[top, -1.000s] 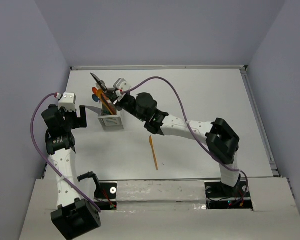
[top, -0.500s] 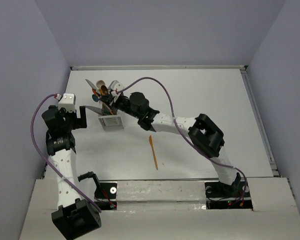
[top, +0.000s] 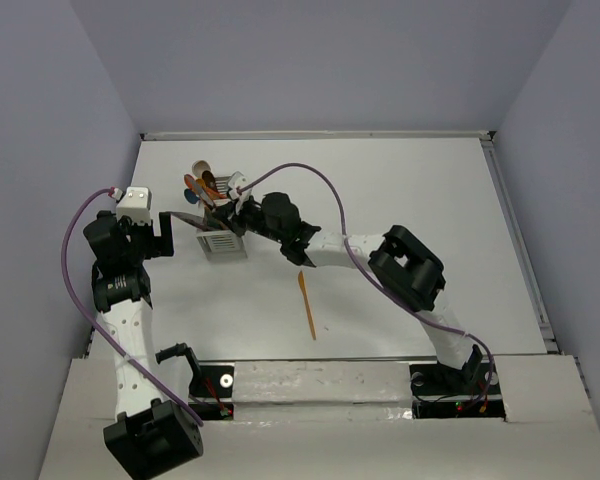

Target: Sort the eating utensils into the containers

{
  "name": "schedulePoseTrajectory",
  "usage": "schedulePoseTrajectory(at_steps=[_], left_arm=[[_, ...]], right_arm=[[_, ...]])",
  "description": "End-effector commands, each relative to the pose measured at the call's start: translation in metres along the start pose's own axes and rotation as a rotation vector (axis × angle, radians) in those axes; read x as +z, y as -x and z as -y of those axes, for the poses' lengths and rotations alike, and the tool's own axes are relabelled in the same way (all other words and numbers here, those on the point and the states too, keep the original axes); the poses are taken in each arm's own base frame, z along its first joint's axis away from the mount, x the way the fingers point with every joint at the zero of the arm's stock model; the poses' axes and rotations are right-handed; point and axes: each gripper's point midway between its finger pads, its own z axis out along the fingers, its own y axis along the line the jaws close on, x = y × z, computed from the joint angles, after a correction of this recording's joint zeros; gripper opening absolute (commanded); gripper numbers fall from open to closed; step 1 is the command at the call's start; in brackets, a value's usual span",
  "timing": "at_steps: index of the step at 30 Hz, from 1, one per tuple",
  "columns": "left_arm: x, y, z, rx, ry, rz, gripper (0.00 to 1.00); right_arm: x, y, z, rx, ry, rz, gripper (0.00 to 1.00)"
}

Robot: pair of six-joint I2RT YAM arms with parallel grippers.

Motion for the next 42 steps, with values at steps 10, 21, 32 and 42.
schedulePoseTrajectory(at_steps=[10, 21, 32, 42], left_arm=[[-0.002, 0.012, -0.003, 0.008, 0.015, 0.056, 0.99], [-0.003, 0.013, -0.002, 0.013, 0.011, 0.062, 0.99], [-0.006, 0.014, -0.002, 0.02, 0.016, 0.076, 0.99], [-0.012, 0.014, -0.011, 0.03, 0.068, 0.09, 0.99]], right_arm=[[-0.007, 0.017, -0.002, -0.033, -0.003, 0.033, 0.18], [-0.048, 0.091, -0.01, -0.014, 0.012, 0.096, 0.63], [-0.224, -0.049, 0.008, 0.385, -0.565, -0.823, 0.52], [-0.281, -0.121, -0.062, 0.473, -0.504, -1.089, 0.54]])
